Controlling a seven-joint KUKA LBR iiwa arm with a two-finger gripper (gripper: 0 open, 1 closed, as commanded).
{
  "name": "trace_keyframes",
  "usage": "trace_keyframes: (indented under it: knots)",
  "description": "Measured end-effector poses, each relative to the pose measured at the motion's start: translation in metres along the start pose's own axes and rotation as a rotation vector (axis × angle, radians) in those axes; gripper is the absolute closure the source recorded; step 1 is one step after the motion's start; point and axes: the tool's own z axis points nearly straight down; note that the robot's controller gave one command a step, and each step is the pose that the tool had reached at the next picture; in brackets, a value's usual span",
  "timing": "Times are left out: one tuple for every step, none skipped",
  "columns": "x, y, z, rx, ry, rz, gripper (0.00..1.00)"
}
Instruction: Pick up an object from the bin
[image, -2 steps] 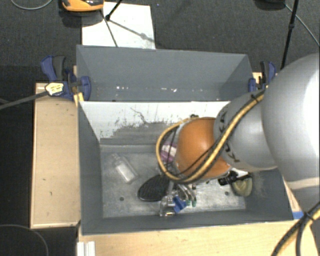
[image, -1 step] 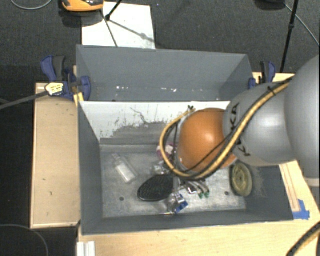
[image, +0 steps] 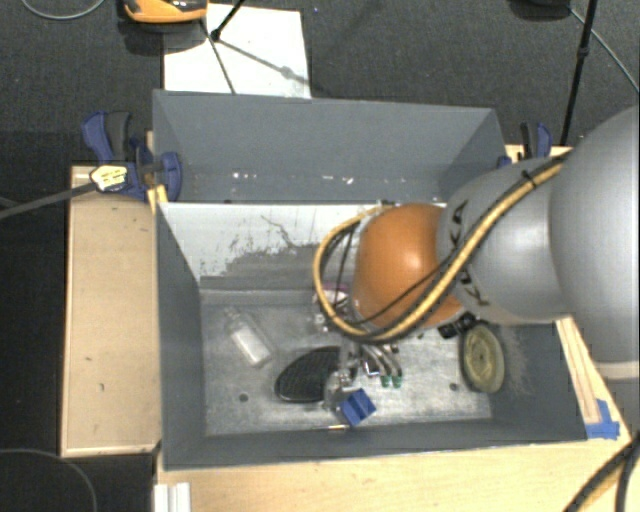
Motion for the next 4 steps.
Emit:
trace_keyframes:
  knots:
    - [0.0050,-0.0066,0.0301,0.001,0.006,0.095,0.00]
    - [0.0048,-0.0066,0.0296,0.001,0.006,0.098,0.00]
    - [0.0054,-0.0064,0.0290,0.001,0.009,0.100,1.00]
    - [0.0050,-0.0064,0.0212,0.000,0.002,0.104,1.00]
